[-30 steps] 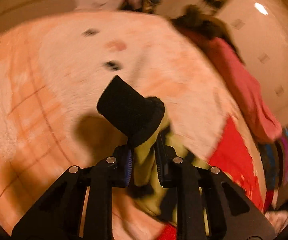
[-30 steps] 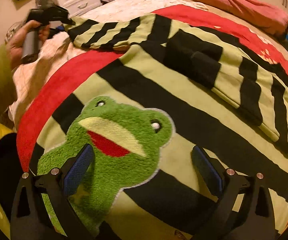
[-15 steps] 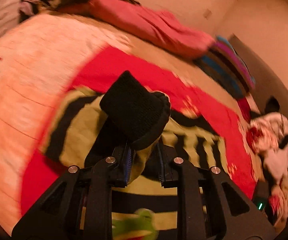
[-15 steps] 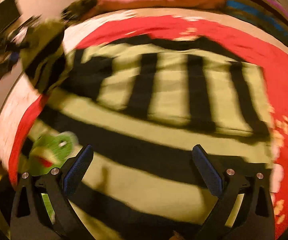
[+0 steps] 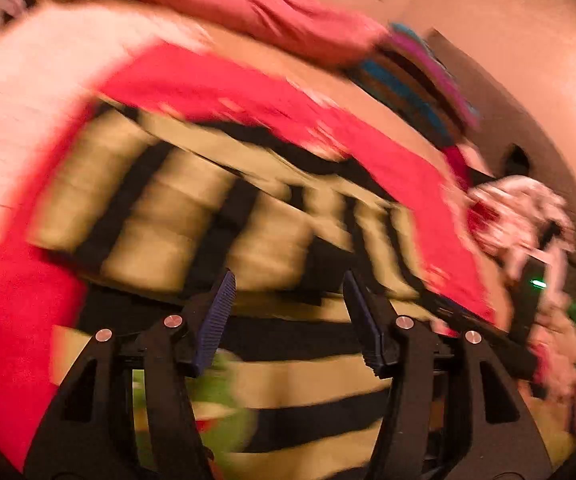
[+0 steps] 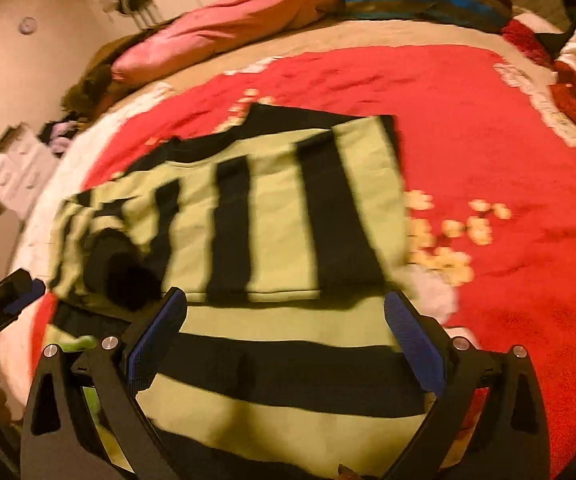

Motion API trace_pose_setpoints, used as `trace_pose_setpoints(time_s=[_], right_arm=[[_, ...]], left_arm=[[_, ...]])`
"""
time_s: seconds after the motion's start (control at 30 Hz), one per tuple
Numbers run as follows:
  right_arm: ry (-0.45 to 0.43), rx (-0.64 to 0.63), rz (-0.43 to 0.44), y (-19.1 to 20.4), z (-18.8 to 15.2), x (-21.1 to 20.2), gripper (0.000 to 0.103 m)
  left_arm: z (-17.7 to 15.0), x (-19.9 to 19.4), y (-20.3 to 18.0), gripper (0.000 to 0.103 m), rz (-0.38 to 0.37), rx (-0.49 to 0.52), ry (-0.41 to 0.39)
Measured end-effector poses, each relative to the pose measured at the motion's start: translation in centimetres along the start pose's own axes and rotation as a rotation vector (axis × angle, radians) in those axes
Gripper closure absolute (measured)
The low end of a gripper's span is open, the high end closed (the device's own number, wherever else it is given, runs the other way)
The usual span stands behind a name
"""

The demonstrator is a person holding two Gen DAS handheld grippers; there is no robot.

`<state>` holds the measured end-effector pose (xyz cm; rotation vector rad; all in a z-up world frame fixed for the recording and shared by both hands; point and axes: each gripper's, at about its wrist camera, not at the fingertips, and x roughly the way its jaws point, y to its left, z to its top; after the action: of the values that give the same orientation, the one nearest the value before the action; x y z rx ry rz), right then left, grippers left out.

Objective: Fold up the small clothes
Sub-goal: 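Fold the held sleeve across the body with the left gripper and release, then grasp the folded sleeve's black cuff with the right gripper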

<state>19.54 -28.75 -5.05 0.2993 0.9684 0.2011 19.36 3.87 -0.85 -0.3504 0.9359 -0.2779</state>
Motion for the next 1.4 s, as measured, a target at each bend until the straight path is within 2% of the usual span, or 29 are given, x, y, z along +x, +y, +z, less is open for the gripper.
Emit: trace_pose_setpoints(time_s=[0.13,0.17,0.23,0.3,0.4,0.47,0.6,0.63,0.7,0.73,0.77,0.87,0.97,1.13,1.23,1.3,1.33,1.4], right_arm=[[0.021,-0.120,0.196,4.7,-0.2,0.4,0.004],[0.027,-0.140,0.222,5.5,-0.3,0.6,0.005],[0.034,-0.222,0.250,7.7,-0.6,1.5,0.005],[0.044,-0.289,0.235,9.1,-0.4,2.6,0.006],[0.074,-0.364,0.266,10.9,-0.3,4.3,0.020],[0.081,-0.418,0.250,11.9,-0.2,5.6,0.021],[0.079,-0.443,0.263,12.7,0.6,7.5,0.021],[0.083,-0.447,0.283,12.9,0.8,7.7,0.027],[0.103,-0.433,0.337,12.8,1.3,8.0,0.046],[0.119,-0.418,0.376,12.5,1.5,8.0,0.071],[0.140,-0.389,0.433,11.8,1.9,7.9,0.092],[0.145,-0.325,0.515,9.2,3.4,6.3,0.093],[0.106,-0.316,0.522,6.6,5.4,3.8,0.093],[0.034,-0.346,0.386,2.7,8.8,0.4,0.093],[0.061,-0.325,0.237,0.4,9.7,1.2,0.090],[0.090,-0.288,0.190,-0.7,9.3,2.5,0.087],[0.104,-0.257,0.176,-1.4,8.8,3.3,0.085],[0.098,-0.211,0.183,-2.2,7.7,3.9,0.067]], left_arm=[[1.3,-1.2,4.0,0.055,0.206,-0.050,-0.057],[1.5,-1.2,4.7,0.056,0.222,-0.068,-0.057],[1.4,-1.2,6.2,0.056,0.184,-0.131,-0.051],[1.2,-0.9,6.6,0.056,0.173,-0.147,-0.040],[1.1,-0.8,6.4,0.056,0.161,-0.129,-0.035],[1.0,-1.0,6.5,0.055,0.149,-0.132,-0.028],[0.2,-0.4,6.7,0.051,0.125,-0.153,0.003],[0.1,-0.3,6.8,0.051,0.119,-0.163,0.011],[-0.1,0.1,6.8,0.051,0.113,-0.166,0.024],[-0.1,0.3,6.7,0.051,0.121,-0.160,0.026],[-0.2,0.4,6.6,0.051,0.121,-0.155,0.027],[-0.2,0.4,6.5,0.051,0.116,-0.154,0.030],[-0.3,0.6,6.6,0.049,0.095,-0.170,0.037],[-0.6,1.0,6.2,0.046,0.090,-0.168,0.050],[-0.8,1.4,5.4,0.045,0.093,-0.144,0.060],[-0.9,1.5,4.9,0.043,0.098,-0.127,0.064],[-0.9,1.6,4.6,0.042,0.108,-0.114,0.063],[-0.7,1.5,4.1,0.040,0.126,-0.086,0.059]])
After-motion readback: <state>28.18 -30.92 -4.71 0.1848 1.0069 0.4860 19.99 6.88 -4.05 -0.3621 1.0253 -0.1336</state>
